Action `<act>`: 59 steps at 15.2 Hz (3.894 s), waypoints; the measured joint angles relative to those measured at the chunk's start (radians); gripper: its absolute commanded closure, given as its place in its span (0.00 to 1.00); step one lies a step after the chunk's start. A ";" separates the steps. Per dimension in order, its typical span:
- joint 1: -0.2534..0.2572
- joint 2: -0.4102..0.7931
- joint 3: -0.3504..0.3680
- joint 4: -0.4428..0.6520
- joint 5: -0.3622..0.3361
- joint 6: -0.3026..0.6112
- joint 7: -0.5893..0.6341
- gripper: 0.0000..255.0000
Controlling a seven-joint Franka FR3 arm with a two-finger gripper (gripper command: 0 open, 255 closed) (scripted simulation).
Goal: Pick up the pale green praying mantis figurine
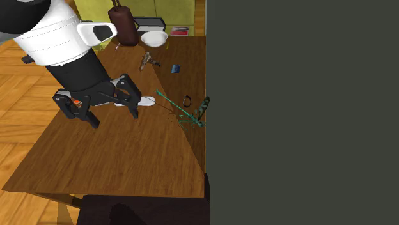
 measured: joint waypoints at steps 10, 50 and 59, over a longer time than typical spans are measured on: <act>0.036 0.052 -0.243 -0.123 -0.143 0.249 -0.422 0.00; 0.292 0.863 -0.731 0.099 0.240 0.855 -1.669 1.00; 0.301 0.759 -0.739 0.136 0.141 0.743 -1.595 1.00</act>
